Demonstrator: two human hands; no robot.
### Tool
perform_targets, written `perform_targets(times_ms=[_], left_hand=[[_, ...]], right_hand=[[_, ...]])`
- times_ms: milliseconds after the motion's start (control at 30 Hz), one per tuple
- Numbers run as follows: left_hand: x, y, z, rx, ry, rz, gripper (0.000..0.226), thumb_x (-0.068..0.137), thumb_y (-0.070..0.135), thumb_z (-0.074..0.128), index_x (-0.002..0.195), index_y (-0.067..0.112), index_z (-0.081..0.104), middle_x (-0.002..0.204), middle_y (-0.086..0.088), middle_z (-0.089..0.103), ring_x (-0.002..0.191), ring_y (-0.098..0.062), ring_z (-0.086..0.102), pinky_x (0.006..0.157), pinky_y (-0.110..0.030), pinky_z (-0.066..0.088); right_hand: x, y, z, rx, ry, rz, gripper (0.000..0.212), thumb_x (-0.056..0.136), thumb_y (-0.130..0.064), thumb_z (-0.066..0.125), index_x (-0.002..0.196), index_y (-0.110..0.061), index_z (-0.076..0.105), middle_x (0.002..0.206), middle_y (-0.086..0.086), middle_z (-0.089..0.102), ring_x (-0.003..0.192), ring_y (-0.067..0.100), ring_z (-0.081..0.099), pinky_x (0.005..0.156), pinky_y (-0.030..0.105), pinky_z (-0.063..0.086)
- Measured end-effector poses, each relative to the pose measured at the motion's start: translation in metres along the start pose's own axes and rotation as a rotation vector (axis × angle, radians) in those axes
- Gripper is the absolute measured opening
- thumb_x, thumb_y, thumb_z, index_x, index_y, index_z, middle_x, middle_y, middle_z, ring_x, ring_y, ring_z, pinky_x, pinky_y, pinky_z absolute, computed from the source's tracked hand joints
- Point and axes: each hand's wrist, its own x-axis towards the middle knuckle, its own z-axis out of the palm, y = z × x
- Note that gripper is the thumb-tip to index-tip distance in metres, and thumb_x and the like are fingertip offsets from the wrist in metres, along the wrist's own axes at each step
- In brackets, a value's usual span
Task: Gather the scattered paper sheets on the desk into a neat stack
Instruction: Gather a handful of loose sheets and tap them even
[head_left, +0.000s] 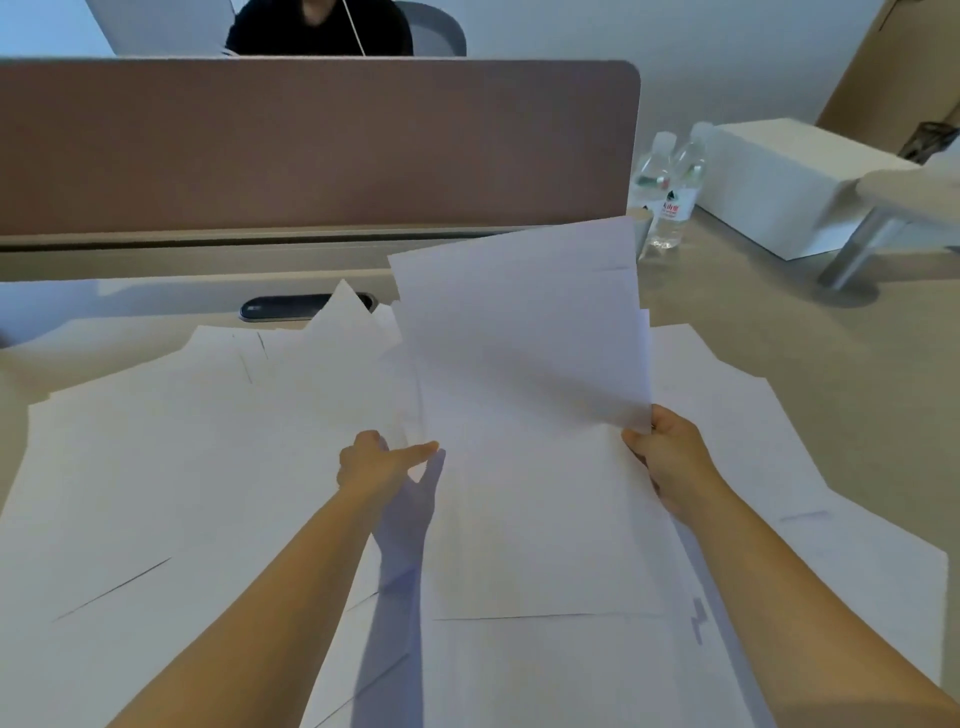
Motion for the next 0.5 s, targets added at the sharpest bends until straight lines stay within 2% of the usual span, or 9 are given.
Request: perform_targets(times_ms=[100, 200, 300, 367, 500], left_hand=[[-0.001, 0.009, -0.005, 0.160, -0.062, 0.065, 0.068, 0.081, 0.045, 0.064, 0.130, 0.004, 0.042, 0.137, -0.020, 0.039, 0.127, -0.039, 0.038, 0.103, -0.045, 0.034], [0.001, 0.005, 0.006, 0.394, -0.088, 0.086, 0.064, 0.083, 0.058, 0.051, 0.125, 0.009, 0.044, 0.133, -0.015, 0.042, 0.128, -0.038, 0.037, 0.106, -0.048, 0.031], [-0.005, -0.007, 0.016, 0.558, -0.086, -0.009, 0.070, 0.085, 0.065, 0.036, 0.140, 0.023, 0.029, 0.153, -0.011, 0.017, 0.140, -0.044, 0.009, 0.113, -0.059, 0.010], [-0.007, -0.018, 0.016, 0.646, -0.108, -0.019, 0.071, 0.088, 0.064, 0.026, 0.147, 0.026, 0.013, 0.158, -0.007, 0.001, 0.143, -0.043, -0.005, 0.113, -0.060, 0.002], [-0.011, -0.029, 0.018, 0.788, -0.137, 0.088, 0.067, 0.093, 0.057, 0.018, 0.148, 0.026, -0.003, 0.158, -0.006, -0.006, 0.143, -0.041, -0.006, 0.115, -0.053, 0.004]], right_hand=[[0.000, -0.009, -0.007, -0.027, 0.029, -0.018, 0.030, 0.088, 0.008, 0.042, 0.094, -0.013, 0.061, 0.103, 0.015, 0.062, 0.092, 0.028, 0.058, 0.092, 0.045, 0.047], [0.001, -0.004, -0.015, -0.075, 0.072, 0.014, 0.034, 0.088, 0.007, 0.043, 0.113, -0.007, 0.060, 0.112, 0.016, 0.062, 0.101, 0.034, 0.060, 0.092, 0.043, 0.049], [0.001, 0.015, -0.021, -0.131, 0.086, 0.082, 0.034, 0.088, 0.007, 0.042, 0.117, -0.004, 0.057, 0.114, 0.018, 0.062, 0.097, 0.032, 0.058, 0.091, 0.041, 0.049], [0.001, 0.033, -0.020, -0.169, 0.084, 0.137, 0.034, 0.090, 0.007, 0.042, 0.120, -0.002, 0.055, 0.115, 0.017, 0.061, 0.093, 0.027, 0.056, 0.086, 0.036, 0.047], [0.001, 0.057, -0.007, -0.252, 0.049, 0.168, 0.033, 0.092, 0.002, 0.041, 0.123, -0.002, 0.052, 0.116, 0.014, 0.058, 0.092, 0.023, 0.052, 0.081, 0.029, 0.042]])
